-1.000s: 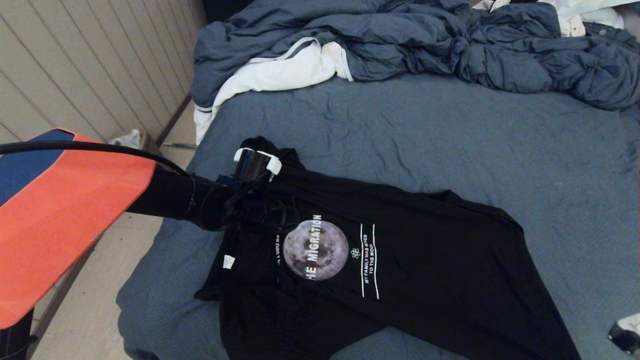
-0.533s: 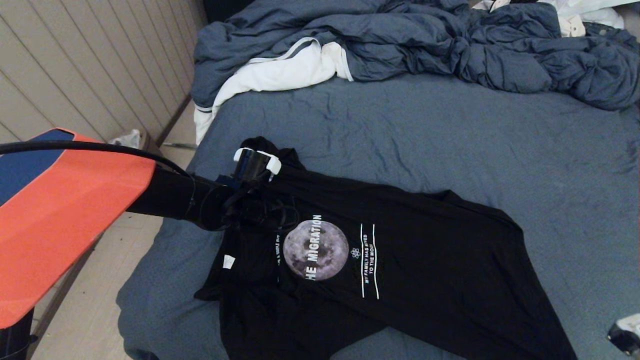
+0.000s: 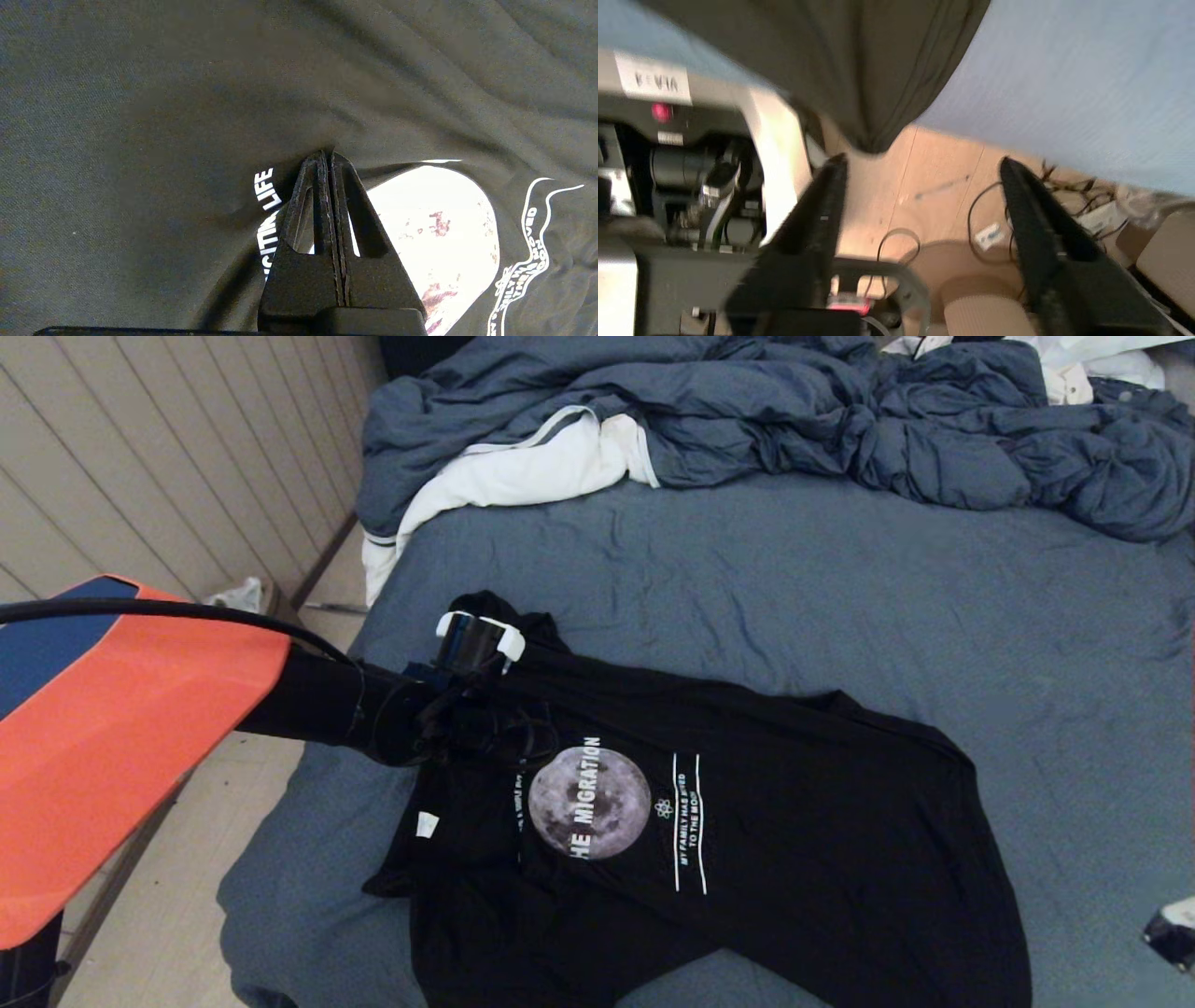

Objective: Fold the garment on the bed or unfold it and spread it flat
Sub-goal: Unford the black T-shirt

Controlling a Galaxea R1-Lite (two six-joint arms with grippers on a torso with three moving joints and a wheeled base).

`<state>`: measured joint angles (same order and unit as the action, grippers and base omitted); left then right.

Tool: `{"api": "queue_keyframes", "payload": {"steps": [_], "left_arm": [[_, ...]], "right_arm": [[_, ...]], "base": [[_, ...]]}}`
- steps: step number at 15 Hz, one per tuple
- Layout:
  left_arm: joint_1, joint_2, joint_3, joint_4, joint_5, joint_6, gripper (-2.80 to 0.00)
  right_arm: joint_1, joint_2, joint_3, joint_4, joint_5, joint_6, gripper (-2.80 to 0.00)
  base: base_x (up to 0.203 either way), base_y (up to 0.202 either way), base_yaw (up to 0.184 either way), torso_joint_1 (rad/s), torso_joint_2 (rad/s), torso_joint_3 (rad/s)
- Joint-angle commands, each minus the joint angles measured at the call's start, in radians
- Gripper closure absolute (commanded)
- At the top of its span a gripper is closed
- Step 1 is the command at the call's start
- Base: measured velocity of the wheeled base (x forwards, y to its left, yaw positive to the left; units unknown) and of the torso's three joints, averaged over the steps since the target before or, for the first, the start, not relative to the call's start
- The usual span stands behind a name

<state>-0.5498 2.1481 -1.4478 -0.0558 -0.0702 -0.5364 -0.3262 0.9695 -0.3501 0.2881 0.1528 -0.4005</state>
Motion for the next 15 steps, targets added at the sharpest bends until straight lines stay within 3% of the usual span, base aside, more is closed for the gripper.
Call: {"api": "queue_keyframes", "payload": {"steps": [1,5,9,15], "left_arm": [[0.008,-0.001,-0.009,0.000,0.000,-0.004,0.00],[0.040,-0.006,-0.049,0.015,0.017,-0.008,0.00],[0.093,-0.011,-0.089,0.067,0.012,-0.001,0.00],[0.079,0.016,-0.085,0.091,0.006,-0.004,0.00]], "right_arm": [[-0.004,0.045,-0.086,0.001,0.006,0.005,-2.80],[-0.007,0.304,-0.331,0.000,0.046,0.075,-2.80],[0.037,0.564,-0.556,-0.095,0.084,0.215,-2.80],[0.458,0.626,-0.640,-0.128,0.088,0.390,-2.80]], "base": [[0.000,0.000,0.000,0.000,0.00,0.000],[0.000,0.000,0.000,0.000,0.00,0.000],[0.000,0.000,0.000,0.000,0.00,0.000],[0.000,0.000,0.000,0.000,0.00,0.000]]}}
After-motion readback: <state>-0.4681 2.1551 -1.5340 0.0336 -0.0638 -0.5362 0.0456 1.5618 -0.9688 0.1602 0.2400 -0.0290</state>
